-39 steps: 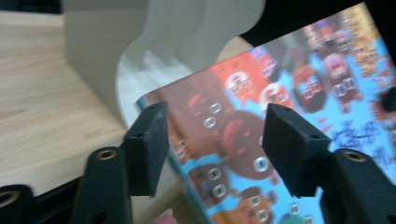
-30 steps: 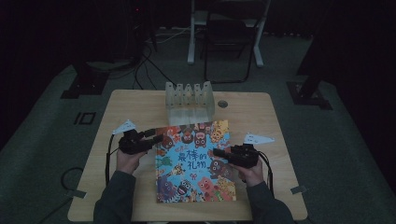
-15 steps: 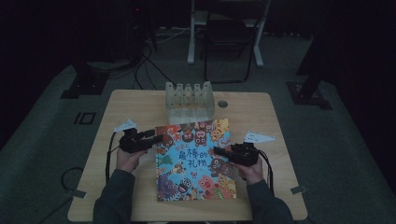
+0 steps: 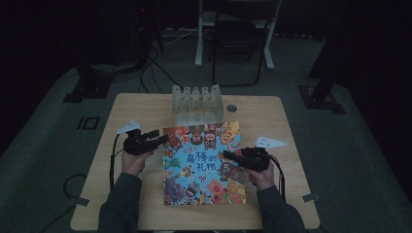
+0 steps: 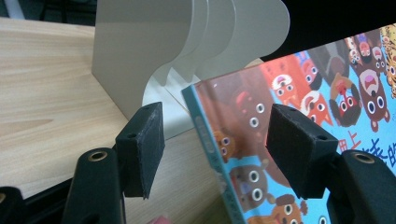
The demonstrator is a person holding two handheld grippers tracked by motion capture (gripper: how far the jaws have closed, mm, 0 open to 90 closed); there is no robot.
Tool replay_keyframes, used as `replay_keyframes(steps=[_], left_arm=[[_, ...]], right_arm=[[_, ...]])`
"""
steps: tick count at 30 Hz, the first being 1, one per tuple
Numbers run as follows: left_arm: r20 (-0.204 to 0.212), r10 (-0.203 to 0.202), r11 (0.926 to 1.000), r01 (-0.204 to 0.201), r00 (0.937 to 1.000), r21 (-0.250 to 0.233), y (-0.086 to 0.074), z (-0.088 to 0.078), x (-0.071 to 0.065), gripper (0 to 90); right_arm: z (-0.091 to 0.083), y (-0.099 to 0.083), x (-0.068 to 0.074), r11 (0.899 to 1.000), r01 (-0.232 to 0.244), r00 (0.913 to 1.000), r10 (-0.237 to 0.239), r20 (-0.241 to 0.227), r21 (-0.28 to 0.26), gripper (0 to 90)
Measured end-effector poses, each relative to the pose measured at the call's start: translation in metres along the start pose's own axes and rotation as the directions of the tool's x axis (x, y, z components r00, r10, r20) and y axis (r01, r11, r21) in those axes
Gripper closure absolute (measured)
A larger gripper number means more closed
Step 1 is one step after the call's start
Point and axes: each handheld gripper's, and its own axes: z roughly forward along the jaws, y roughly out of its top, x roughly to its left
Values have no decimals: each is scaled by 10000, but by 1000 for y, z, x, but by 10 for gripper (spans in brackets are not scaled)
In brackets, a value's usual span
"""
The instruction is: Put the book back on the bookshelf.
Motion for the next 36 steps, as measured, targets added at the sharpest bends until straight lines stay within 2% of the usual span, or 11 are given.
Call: replay_keyframes(steps=[3,9,12,15,23,26,31,36], left_arm=[[117,33,9996,-37,9999,296,0,6,2,361],[511,-304,9995,301,9982,64,3,13,6,380],[783,-140,9998,128,9968,160,6,18,4,399],[655,-47,9999,38,9978,138,11,20,0,373],[599,18,10000,-13,9982,-76,20,16,-4,395],[556,188,9998,-185,9983,-58,24,15,-6,394],[645,135,9995,-116,9978,-298,27,13,-9,395],[583,267,9991,-248,9979,-331,31,12,-13,394]], right_arm=[[1,0,-2,10000,7,10000,-7,-46,-12,707],[2,1,-5,9998,57,10000,-57,39,-164,707],[3,3,-7,9998,118,9999,-118,25,-150,707],[5,5,-8,9996,195,9998,-195,9,-200,708],[4,11,-9,9972,655,9979,-654,38,-365,707],[3,13,-8,9954,870,9962,-868,62,-397,706],[2,17,-7,9918,1194,9928,-1192,71,-464,706],[0,20,-8,9882,1453,9894,-1451,79,-489,705]])
